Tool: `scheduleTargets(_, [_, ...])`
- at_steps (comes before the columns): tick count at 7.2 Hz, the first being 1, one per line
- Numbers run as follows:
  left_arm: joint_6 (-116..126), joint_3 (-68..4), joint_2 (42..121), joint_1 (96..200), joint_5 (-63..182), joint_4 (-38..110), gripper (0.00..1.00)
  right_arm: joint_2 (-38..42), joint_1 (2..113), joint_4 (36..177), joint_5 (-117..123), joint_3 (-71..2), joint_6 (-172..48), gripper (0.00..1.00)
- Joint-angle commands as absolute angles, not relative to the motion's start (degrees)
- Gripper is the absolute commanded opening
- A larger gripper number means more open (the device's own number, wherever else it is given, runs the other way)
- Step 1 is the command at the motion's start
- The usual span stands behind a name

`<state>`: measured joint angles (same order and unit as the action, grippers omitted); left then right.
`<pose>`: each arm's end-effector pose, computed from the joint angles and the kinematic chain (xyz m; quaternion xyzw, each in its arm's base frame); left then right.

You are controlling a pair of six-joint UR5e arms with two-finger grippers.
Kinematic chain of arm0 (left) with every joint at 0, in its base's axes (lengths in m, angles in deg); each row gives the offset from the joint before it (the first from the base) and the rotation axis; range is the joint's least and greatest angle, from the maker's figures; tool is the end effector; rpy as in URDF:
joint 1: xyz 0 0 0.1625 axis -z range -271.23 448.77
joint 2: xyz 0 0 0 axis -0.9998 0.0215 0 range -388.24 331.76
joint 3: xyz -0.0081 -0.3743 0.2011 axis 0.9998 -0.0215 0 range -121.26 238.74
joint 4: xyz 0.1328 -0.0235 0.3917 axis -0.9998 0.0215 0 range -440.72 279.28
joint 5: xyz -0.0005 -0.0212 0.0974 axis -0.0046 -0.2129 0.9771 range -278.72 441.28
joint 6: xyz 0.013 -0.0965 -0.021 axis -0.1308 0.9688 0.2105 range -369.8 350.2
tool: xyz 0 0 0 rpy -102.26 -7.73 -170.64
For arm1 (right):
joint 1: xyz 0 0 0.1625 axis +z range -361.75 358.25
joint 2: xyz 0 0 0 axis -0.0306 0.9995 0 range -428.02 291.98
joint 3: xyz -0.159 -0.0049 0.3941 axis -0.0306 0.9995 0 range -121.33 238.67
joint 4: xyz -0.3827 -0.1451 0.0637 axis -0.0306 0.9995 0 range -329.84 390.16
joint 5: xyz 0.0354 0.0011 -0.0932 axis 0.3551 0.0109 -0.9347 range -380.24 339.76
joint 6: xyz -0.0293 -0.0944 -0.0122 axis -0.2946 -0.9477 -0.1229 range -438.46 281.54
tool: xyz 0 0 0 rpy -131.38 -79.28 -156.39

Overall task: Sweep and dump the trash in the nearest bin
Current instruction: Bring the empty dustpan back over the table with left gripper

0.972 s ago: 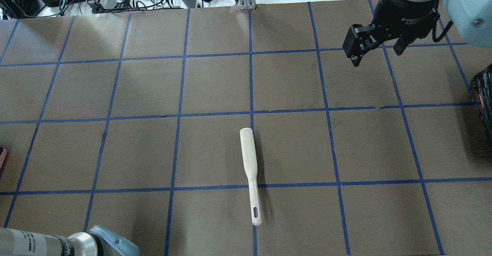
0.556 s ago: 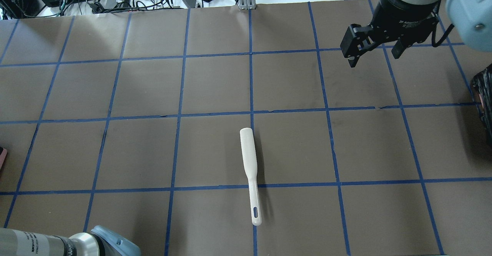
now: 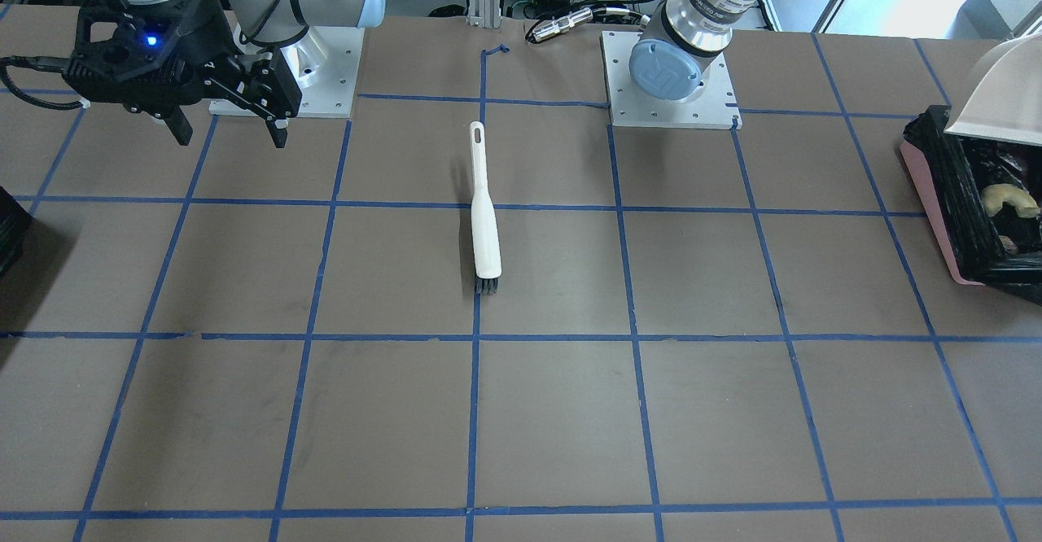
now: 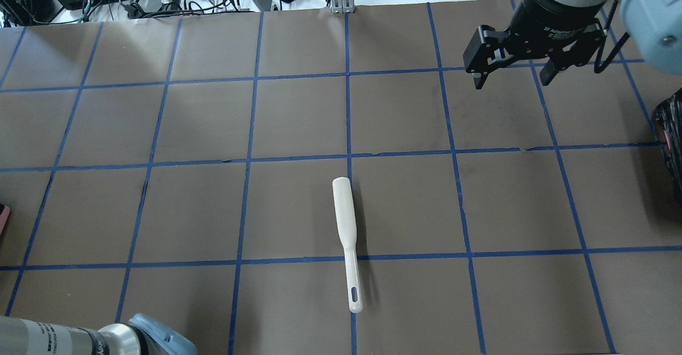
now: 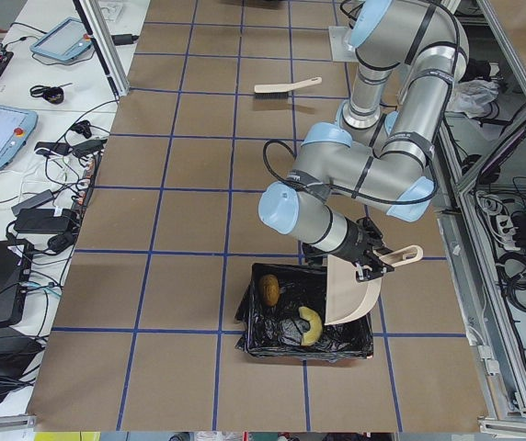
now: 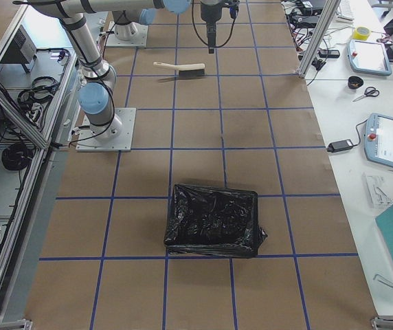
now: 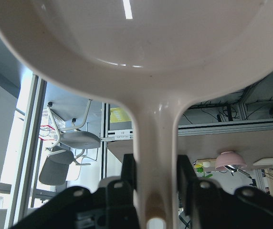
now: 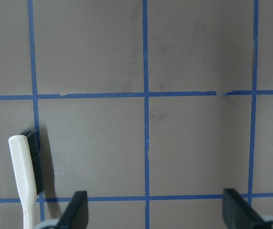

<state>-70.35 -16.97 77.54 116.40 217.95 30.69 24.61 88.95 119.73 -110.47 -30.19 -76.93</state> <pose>0.4794 -0.3195 0.4594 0.0643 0.9011 0.4281 0.0253 0.1387 -0.4755 0.5192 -0.0073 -0.9995 0.0291 0.0014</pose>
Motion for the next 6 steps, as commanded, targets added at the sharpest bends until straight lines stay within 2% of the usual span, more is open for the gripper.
scheduleTargets(1, [-78.56,-15.53,75.13,123.26,212.37,21.92,0.0,24.62,88.95,119.72,-110.5,-30.19,-77.05,1.0])
scheduleTargets(4, [-88.1,-15.79,73.19,135.23,197.62,10.79,0.0,24.62,88.95,119.64,-110.42,-30.28,-77.05,1.0])
scheduleTargets(6, [-79.04,-16.92,73.01,144.17,193.18,10.59,0.0,24.62,88.95,119.64,-110.5,-30.28,-77.14,1.0])
